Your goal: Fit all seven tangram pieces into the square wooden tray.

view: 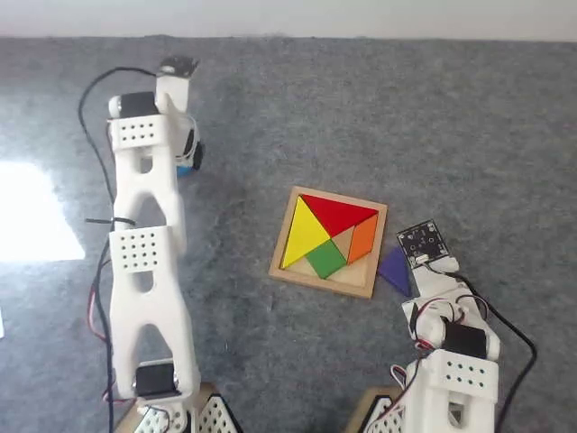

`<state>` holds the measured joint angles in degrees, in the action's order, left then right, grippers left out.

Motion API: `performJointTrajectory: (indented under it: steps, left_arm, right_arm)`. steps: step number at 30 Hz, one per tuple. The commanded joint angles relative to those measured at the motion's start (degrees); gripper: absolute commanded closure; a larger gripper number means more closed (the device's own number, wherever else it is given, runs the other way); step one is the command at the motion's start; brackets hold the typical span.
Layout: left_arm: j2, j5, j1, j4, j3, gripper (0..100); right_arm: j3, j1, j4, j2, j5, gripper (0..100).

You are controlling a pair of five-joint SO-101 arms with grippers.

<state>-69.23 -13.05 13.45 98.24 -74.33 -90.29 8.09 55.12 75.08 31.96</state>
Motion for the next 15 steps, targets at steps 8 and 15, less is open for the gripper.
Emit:
performJointTrajectory:
  steps: [8, 15]
  left_arm:
    - [21.98, -3.08, -3.6, 2.55, 44.62, 84]
    - [37.27, 1.67, -2.55, -1.85, 42.33, 84]
  right_arm:
    - [0.26, -0.31, -0.4, -0.22, 0.44, 78.3]
    - [0.26, -0.31, -0.4, -0.22, 0.35, 78.3]
